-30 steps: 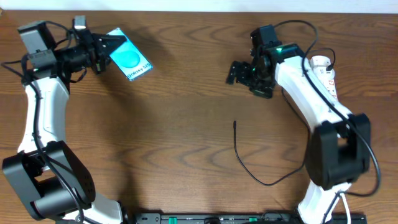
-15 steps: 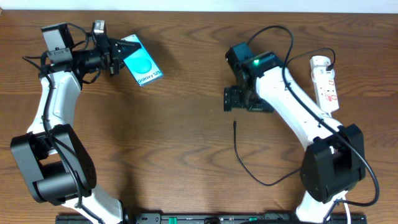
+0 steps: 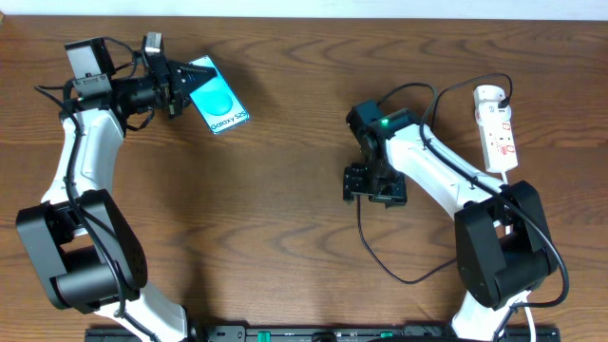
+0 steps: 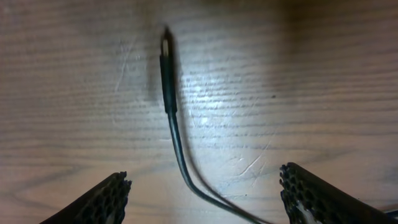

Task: Plug charger to phone and switch on socket
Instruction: 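Move the right gripper down to the black cable's loose end, then close the right gripper on the cable's connector end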

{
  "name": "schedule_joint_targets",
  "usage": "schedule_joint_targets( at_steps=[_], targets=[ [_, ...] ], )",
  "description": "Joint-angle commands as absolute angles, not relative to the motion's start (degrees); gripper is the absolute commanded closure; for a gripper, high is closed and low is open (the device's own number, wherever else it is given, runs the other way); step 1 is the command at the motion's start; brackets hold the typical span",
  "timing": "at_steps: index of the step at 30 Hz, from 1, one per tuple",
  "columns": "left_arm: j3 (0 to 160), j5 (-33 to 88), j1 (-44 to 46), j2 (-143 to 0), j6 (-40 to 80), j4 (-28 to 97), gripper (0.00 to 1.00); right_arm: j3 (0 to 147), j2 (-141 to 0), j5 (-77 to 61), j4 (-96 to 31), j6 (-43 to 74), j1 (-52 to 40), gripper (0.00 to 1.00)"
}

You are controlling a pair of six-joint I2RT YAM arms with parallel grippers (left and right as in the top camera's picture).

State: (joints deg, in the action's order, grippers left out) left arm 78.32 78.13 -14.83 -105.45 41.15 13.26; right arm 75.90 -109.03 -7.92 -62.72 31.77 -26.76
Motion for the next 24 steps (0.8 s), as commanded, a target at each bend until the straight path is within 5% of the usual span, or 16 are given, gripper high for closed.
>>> schedule_joint_targets(
  at_steps=[1, 15, 24],
  targets=[
    [79.0, 80.4, -14.6, -105.1, 40.2, 13.2, 0.93, 75.5, -108.9, -9.4, -62.1, 30.6, -27.1, 0.23],
    [79.0, 80.3, -14.7, -105.1, 39.0, 13.2, 0.93, 75.8, -115.1, -11.2, -58.7, 30.6, -27.1, 0.27],
    [79.0, 79.9, -14.7, -105.1, 38.5, 13.2, 0.93, 75.8, -115.4, -11.1, -54.8, 31.2, -27.0, 0.38]
  ],
)
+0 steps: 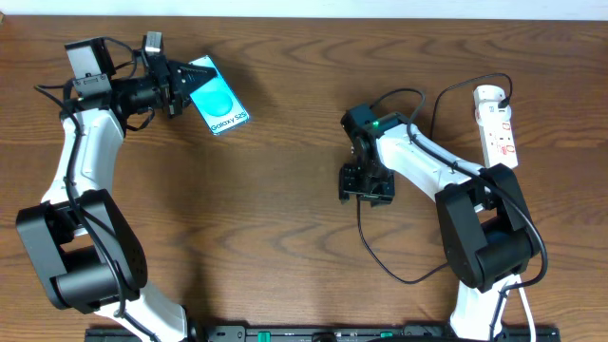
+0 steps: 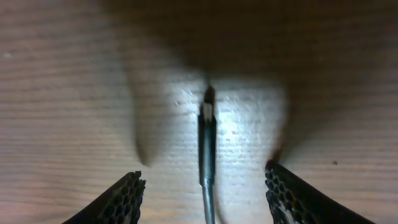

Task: Plug charger to phone and switch on socket
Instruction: 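Close the right gripper on the cable's connector end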

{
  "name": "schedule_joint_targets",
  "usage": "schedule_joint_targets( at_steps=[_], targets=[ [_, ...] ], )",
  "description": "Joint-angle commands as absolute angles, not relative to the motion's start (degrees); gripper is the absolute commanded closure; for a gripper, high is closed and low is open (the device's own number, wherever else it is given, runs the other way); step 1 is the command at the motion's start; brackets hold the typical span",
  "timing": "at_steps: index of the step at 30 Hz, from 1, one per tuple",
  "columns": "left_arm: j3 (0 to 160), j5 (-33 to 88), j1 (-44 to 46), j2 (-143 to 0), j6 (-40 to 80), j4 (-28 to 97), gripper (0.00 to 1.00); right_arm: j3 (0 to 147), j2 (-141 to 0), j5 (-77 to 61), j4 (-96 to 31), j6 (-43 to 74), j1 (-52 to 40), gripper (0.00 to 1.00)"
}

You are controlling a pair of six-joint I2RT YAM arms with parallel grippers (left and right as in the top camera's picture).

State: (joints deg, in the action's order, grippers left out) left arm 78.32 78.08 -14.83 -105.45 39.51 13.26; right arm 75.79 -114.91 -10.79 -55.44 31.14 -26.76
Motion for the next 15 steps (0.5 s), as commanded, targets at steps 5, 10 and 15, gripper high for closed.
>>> schedule_joint_targets(
  at_steps=[5, 10, 15],
  targets=[
    [79.0, 79.9, -14.7, -105.1, 38.5, 13.2, 0.93, 75.8, -115.4, -11.0, -53.8, 31.5, -27.0, 0.48],
    [79.0, 79.9, -14.7, -105.1, 38.3, 13.2, 0.93, 75.8, -115.4, -10.9, -53.7, 31.7, -27.0, 0.57],
    [79.0, 79.9, -14.7, -105.1, 38.3, 13.2, 0.93, 75.8, -115.4, -10.7, -53.5, 32.3, -27.0, 0.69]
  ],
)
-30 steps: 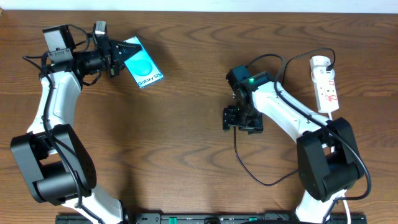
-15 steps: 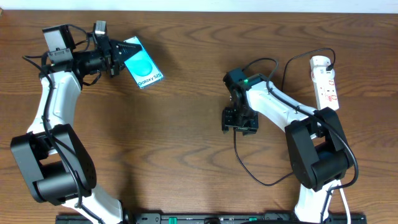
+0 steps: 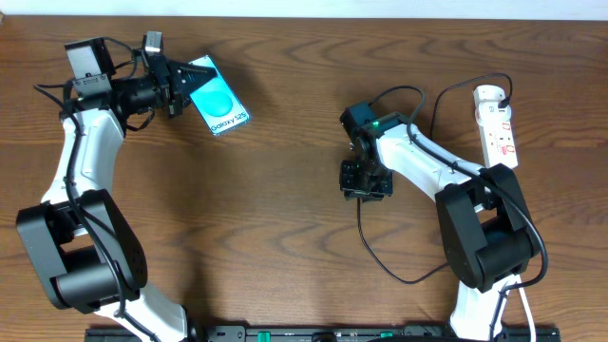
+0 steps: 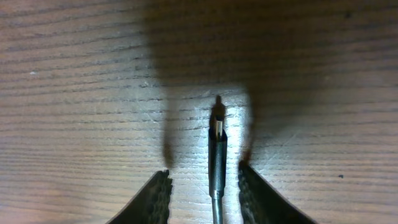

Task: Plug charger to phone and switch on socket
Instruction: 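Close the right gripper on the cable's connector end, then lift the cable connector with the right gripper toward the phone's bottom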

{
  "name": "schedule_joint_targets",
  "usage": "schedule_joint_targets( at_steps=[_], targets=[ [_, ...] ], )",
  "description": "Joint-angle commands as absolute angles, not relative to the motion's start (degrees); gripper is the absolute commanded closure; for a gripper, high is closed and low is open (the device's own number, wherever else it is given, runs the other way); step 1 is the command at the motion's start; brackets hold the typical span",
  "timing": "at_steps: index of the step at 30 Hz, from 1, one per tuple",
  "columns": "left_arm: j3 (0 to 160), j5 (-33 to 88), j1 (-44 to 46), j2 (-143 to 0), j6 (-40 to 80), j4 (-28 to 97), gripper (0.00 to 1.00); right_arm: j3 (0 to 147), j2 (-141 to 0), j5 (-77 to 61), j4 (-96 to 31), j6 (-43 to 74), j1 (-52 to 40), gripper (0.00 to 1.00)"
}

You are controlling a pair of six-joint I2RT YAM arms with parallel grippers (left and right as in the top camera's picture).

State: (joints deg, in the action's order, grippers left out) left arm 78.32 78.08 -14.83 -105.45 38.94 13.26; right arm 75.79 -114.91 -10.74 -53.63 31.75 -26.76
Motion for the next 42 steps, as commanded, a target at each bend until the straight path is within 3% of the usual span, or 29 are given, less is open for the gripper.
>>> schedule_joint_targets(
  at_steps=[1, 18, 26, 42],
  targets=[
    [79.0, 79.9, -14.7, -105.1, 38.3, 13.2, 0.93, 75.8, -115.4, -10.7, -53.5, 32.3, -27.0, 0.70],
    [79.0, 79.9, -14.7, -105.1, 38.1, 13.2, 0.93, 75.8, -115.4, -10.7, -53.5, 32.3, -27.1, 0.94],
    [79.0, 79.9, -14.7, -105.1, 38.1, 13.5, 0.93, 75.8, -115.4, -10.7, -53.5, 32.3, -27.1, 0.99],
    [79.0, 79.9, -14.7, -105.1, 36.8, 14.7, 0.93, 76.9, -115.4, -10.7, -54.3, 31.7, -26.9, 0.99]
  ],
)
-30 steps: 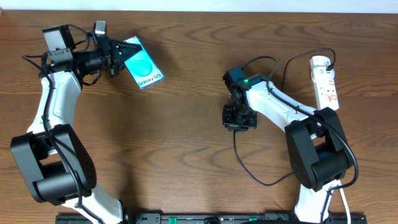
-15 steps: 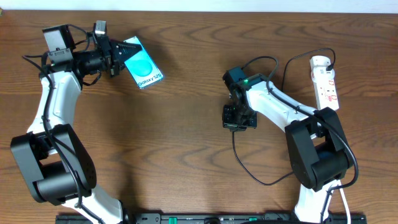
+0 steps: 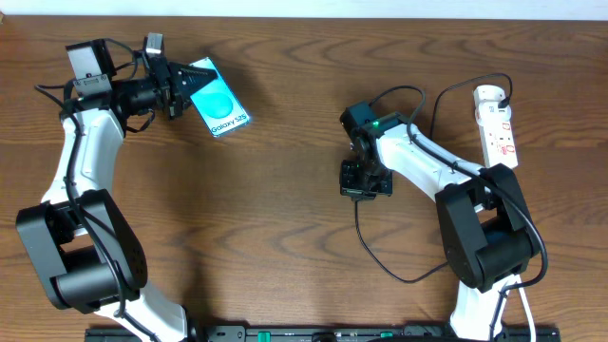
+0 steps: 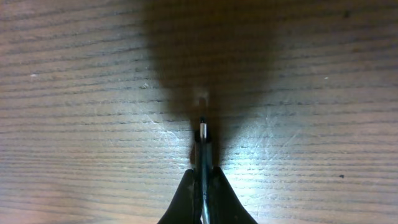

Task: Plug charger to phone and switch on socket
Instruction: 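Lift the cable connector with the right gripper toward the phone's bottom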

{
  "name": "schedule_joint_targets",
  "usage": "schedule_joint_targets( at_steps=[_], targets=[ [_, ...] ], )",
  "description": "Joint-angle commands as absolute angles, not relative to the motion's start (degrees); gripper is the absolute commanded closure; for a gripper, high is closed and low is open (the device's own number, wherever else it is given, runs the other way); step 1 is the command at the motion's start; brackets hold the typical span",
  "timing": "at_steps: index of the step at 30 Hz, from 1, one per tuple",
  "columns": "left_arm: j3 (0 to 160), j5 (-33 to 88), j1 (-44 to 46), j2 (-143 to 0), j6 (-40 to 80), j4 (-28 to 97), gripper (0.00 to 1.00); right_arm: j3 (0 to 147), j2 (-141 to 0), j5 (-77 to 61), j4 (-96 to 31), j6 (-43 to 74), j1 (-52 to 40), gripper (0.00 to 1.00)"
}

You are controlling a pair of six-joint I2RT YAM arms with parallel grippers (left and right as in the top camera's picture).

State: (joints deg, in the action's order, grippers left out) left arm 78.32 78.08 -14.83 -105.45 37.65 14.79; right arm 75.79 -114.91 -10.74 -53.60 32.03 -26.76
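Note:
The phone (image 3: 218,98), blue-faced with a "Galaxy S25" label, lies tilted at the back left, with my left gripper (image 3: 182,87) at its left edge; whether those fingers clamp it cannot be told. Mid-table, my right gripper (image 3: 365,190) is shut on the black charger plug (image 4: 203,138), whose metal tip pokes out past the fingertips (image 4: 186,186) just above the wood. The black charger cable (image 3: 380,268) loops behind the right arm toward the white socket strip (image 3: 497,128) at the back right.
The brown wooden table (image 3: 285,228) carries only the phone, cable and socket strip. A black rail (image 3: 285,334) runs along the front edge between the two arm bases.
My right gripper's fingers, which stood narrowly apart either side of the plug, have shut on it. The left arm and phone have not moved.
My right gripper was wide open above the cable end lying on the wood. Then it was lower and centred over the plug, still wide. Then its fingers stood close beside the plug, and now they grip it.

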Motion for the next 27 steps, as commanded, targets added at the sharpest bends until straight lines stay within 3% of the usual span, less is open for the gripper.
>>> schedule_joint_targets(
  at_steps=[1, 12, 16, 21, 27],
  targets=[
    [79.0, 79.9, -14.6, -105.1, 36.6, 14.8, 0.93, 77.8, -115.4, -10.7, -55.0, 31.1, -26.7, 0.99],
    [79.0, 80.0, -14.7, -105.1, 35.6, 14.9, 0.93, 106.1, -115.4, -12.8, -72.6, 18.6, -23.2, 0.98],
    [79.0, 80.0, -14.7, -105.1, 35.6, 14.9, 0.93, 115.7, -115.4, -32.2, -78.2, 3.7, -23.1, 0.99],
    [79.0, 80.4, -14.7, -105.1, 35.6, 14.9, 0.93, 116.4, -115.4, -58.5, -82.7, -15.5, -23.2, 0.99],
    [79.0, 81.8, -14.6, -105.1, 33.9, 14.9, 0.93, 116.0, -115.4, -65.6, -90.9, -32.6, -23.7, 0.98]
  ],
)
